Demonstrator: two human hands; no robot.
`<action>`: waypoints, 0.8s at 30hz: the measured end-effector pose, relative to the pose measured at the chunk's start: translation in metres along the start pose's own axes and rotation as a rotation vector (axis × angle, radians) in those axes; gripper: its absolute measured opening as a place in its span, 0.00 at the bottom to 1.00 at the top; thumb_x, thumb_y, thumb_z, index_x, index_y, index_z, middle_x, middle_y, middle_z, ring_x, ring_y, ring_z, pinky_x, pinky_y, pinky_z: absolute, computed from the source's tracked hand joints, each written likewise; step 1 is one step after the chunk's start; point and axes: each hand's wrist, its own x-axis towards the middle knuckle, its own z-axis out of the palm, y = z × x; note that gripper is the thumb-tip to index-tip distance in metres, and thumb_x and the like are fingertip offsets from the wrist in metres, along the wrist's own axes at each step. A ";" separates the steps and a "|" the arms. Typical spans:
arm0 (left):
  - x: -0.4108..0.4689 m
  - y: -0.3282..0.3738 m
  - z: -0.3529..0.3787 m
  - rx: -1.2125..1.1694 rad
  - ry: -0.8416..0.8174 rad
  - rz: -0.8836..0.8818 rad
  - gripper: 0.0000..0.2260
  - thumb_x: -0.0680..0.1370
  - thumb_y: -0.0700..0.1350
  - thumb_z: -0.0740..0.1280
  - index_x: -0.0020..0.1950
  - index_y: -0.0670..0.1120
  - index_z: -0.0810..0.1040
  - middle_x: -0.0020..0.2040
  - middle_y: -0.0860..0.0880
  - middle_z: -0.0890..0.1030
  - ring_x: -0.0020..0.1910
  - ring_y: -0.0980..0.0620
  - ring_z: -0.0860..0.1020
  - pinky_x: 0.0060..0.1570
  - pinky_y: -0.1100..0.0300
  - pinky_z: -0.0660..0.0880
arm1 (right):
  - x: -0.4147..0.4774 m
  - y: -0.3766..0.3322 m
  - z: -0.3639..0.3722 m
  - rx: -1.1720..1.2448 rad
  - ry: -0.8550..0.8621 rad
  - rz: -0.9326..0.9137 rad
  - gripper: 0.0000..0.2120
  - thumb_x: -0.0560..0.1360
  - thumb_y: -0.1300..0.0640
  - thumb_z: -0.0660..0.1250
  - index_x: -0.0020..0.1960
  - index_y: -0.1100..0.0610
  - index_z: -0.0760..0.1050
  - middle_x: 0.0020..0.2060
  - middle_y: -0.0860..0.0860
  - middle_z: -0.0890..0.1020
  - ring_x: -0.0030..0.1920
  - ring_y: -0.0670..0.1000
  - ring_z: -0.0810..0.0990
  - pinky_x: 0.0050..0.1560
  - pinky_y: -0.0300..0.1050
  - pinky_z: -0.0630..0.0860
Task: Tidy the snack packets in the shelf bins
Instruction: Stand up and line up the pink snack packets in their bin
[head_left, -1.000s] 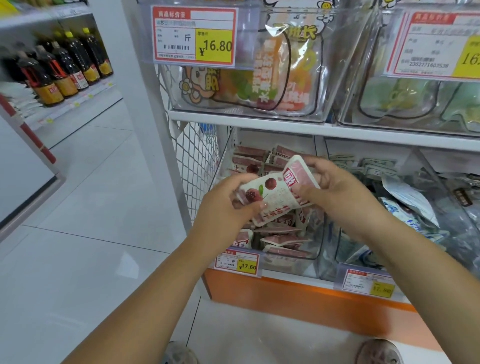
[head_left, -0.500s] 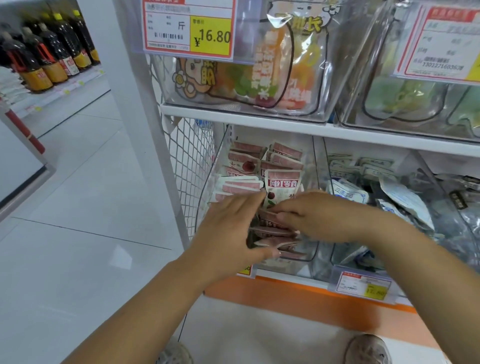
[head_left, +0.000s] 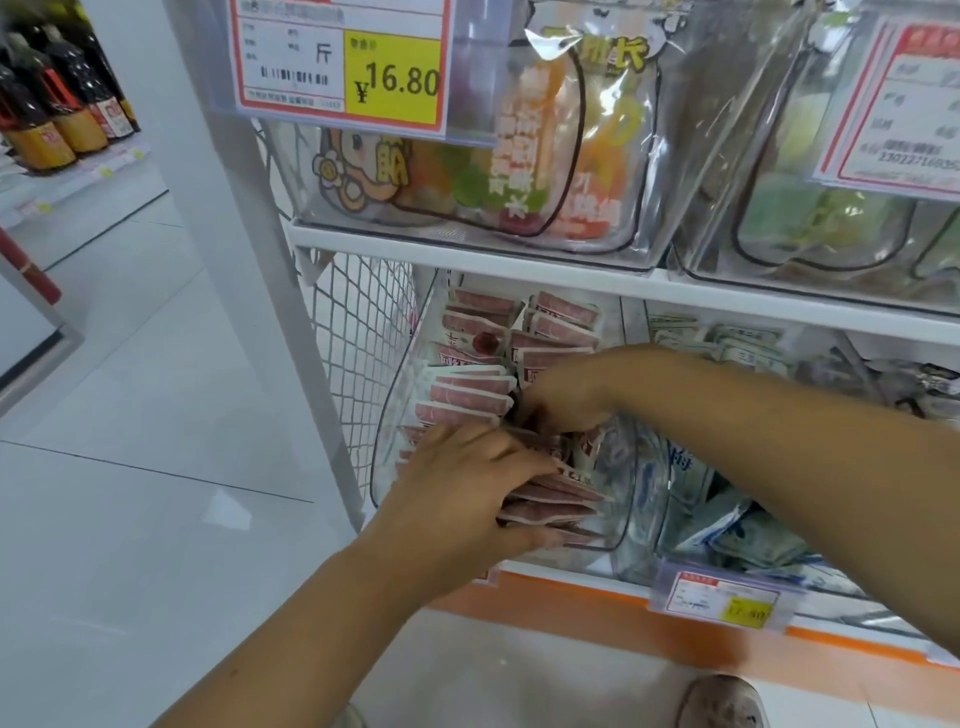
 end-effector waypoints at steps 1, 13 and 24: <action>0.000 -0.001 0.001 0.000 0.011 0.006 0.25 0.68 0.68 0.60 0.60 0.59 0.77 0.52 0.59 0.79 0.54 0.56 0.73 0.53 0.60 0.63 | 0.005 0.000 0.002 -0.043 -0.022 0.008 0.16 0.78 0.59 0.58 0.63 0.49 0.74 0.55 0.50 0.80 0.49 0.54 0.79 0.51 0.52 0.79; -0.007 -0.014 0.009 -0.075 0.018 0.009 0.25 0.68 0.65 0.62 0.62 0.58 0.77 0.55 0.59 0.79 0.60 0.58 0.71 0.56 0.61 0.60 | 0.004 -0.009 0.004 -0.075 0.098 0.056 0.15 0.77 0.48 0.64 0.61 0.53 0.77 0.53 0.51 0.80 0.47 0.51 0.74 0.42 0.43 0.70; -0.013 -0.014 0.010 -0.085 0.051 0.032 0.25 0.70 0.65 0.61 0.63 0.56 0.77 0.57 0.56 0.80 0.63 0.56 0.70 0.60 0.57 0.64 | 0.008 -0.010 -0.001 -0.061 0.183 0.167 0.13 0.74 0.45 0.68 0.53 0.52 0.79 0.43 0.48 0.77 0.43 0.52 0.75 0.40 0.42 0.72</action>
